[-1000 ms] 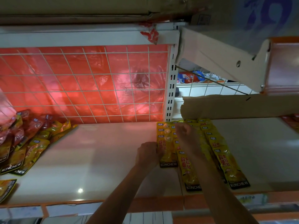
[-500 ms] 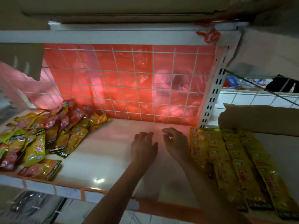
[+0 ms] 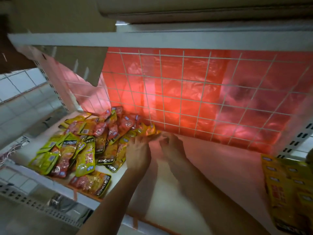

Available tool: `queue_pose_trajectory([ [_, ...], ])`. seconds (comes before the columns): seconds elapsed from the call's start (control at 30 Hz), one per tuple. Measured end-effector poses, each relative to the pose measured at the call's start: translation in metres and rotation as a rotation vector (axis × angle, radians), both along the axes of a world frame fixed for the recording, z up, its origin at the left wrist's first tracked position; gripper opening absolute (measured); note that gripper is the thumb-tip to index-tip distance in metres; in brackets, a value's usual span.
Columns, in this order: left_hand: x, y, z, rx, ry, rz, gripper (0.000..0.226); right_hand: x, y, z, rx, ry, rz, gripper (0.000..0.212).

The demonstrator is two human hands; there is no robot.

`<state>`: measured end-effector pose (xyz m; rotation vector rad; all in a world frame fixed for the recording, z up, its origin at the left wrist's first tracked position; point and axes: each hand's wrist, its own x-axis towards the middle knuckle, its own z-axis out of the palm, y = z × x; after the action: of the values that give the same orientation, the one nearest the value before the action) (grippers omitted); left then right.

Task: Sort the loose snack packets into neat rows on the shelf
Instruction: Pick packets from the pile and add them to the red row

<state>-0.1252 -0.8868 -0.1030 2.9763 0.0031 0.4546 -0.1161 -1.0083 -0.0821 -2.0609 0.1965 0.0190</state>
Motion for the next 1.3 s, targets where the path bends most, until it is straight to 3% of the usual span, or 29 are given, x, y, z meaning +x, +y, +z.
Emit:
queue_pose_trajectory([
  [0.13, 0.018, 0.012, -0.001, 0.042, -0.018, 0.040, 0.031, 0.043, 0.029, -0.013, 0.091, 0.077, -0.132, 0.037],
  [0.27, 0.028, 0.018, -0.009, -0.031, 0.014, 0.036, 0.041, 0.064, 0.045, -0.009, 0.034, 0.139, -0.194, 0.056],
  [0.4, 0.029, 0.019, -0.013, -0.029, 0.031, 0.026, 0.026, 0.073, 0.051, -0.014, 0.072, 0.179, -0.256, 0.064],
  [0.5, 0.025, 0.018, -0.010, -0.051, 0.042, -0.008, 0.031, 0.073, 0.055, -0.018, 0.134, 0.166, -0.328, 0.060],
  [0.7, 0.021, 0.011, -0.007, -0.238, -0.036, -0.029, 0.014, 0.061, 0.040, -0.027, 0.296, 0.115, -0.393, 0.037],
  [0.87, 0.016, -0.006, -0.004, -0.356, -0.055, -0.100, 0.030, 0.039, -0.001, -0.031, 0.375, 0.069, -0.346, 0.016],
  [1.07, 0.001, -0.042, 0.010, -0.562, 0.196, -0.133, 0.051, 0.023, -0.061, -0.049, 0.509, 0.032, -0.282, 0.027],
  [1.23, -0.020, -0.071, 0.022, -0.781, 0.342, -0.227, 0.019, -0.022, -0.094, -0.013, 0.632, -0.118, -0.267, 0.022],
  [1.3, -0.028, -0.085, 0.020, -0.920, 0.334, -0.202, 0.027, -0.042, -0.108, -0.003, 0.667, -0.115, -0.231, 0.015],
])
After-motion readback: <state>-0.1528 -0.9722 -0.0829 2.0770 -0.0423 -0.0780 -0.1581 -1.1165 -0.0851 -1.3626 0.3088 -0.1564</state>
